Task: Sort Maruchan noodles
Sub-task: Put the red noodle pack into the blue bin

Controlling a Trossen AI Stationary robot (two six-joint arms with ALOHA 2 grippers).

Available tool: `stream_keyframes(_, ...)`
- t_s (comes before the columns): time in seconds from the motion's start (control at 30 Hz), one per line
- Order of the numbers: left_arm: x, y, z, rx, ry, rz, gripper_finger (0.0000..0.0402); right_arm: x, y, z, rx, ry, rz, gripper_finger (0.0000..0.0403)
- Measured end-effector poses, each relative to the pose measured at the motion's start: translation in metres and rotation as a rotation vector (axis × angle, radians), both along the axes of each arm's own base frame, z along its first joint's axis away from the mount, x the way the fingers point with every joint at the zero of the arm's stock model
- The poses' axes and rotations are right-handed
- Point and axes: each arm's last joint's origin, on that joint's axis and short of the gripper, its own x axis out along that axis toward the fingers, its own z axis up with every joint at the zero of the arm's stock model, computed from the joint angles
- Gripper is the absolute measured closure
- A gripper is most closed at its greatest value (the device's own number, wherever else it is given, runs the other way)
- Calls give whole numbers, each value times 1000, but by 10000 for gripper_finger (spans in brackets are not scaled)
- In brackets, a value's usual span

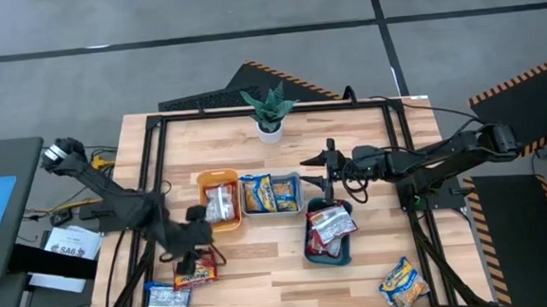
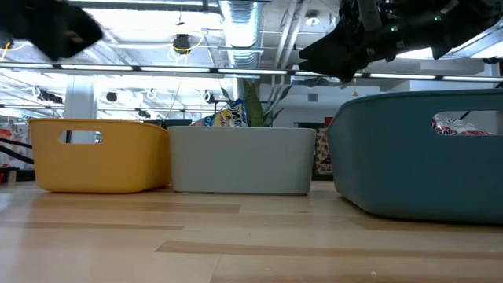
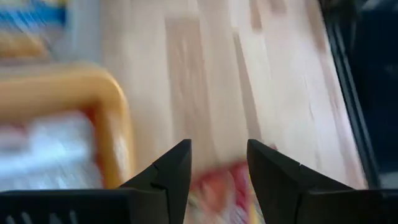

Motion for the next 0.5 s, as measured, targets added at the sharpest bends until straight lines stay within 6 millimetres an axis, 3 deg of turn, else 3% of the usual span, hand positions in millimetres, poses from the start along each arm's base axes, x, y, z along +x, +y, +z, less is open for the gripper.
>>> stream_keyframes(0.23,-8,-36,-19,-31,195,77,260,0,0,-2,0,22,0,177)
stream_keyframes(0.5,-20,-56,-32,-82,254,192,255,0,-1,-2,0,23,-2,177)
